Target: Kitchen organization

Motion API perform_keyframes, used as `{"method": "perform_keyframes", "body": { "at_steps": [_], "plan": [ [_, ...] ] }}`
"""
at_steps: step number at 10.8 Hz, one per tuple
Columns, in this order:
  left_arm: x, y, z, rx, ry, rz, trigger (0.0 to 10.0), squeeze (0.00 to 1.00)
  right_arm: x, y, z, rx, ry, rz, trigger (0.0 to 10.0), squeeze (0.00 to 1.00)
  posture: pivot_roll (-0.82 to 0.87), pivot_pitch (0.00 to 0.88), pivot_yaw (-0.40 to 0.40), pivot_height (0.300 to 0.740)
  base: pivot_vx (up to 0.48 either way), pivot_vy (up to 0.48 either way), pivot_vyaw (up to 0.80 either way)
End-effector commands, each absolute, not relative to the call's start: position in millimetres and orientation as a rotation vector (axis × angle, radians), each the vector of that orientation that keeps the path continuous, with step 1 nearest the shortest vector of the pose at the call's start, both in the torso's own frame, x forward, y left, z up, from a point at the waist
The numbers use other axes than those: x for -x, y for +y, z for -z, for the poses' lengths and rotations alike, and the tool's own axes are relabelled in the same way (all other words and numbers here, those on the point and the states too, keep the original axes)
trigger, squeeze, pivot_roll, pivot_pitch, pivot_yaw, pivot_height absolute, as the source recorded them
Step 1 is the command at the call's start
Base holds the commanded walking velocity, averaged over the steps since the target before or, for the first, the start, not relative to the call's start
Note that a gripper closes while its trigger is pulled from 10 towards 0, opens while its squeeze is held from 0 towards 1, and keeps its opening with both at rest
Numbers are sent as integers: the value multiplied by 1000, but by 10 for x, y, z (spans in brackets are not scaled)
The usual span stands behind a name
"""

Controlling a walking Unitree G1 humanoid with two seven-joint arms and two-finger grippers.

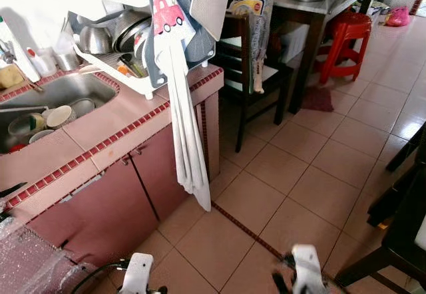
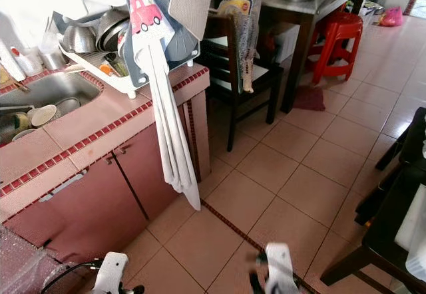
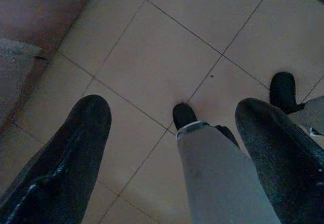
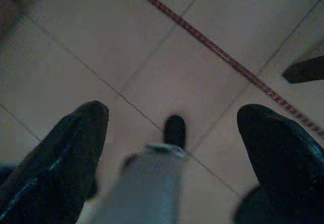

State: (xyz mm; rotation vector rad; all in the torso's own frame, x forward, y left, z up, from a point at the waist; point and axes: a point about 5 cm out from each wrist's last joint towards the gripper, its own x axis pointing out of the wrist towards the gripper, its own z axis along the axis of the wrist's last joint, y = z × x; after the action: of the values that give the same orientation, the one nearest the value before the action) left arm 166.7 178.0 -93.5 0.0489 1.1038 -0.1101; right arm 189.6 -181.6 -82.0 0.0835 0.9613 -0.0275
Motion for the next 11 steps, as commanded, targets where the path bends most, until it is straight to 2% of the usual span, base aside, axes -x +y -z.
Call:
{"method": "perform_keyframes", "body": {
  "at_steps": [1, 4, 7, 11],
  "plan": [
    [-1711, 1804, 914, -31, 1097, 92, 10000, 0, -1968, -1746, 789, -151, 936, 30, 10000, 0, -70, 2, 72, 740, 0, 0, 0],
    [-1714, 1729, 922, -11, 1115, 103, 10000, 0, -2006, -1648, 777, -145, 929, -4, 10000, 0, -68, 2, 68, 740, 0, 0, 0],
    [-1647, 1780, 946, -31, 1130, 92, 10000, 0, -1922, -1738, 813, -97, 956, -9, 10000, 0, -66, 7, 51, 740, 0, 0, 0],
    [-1557, 1721, 989, 0, 1144, 67, 10000, 0, -1882, -1861, 820, 1, 985, -46, 10000, 0, -64, 6, -2, 740, 0, 0, 0]
  ]
}}
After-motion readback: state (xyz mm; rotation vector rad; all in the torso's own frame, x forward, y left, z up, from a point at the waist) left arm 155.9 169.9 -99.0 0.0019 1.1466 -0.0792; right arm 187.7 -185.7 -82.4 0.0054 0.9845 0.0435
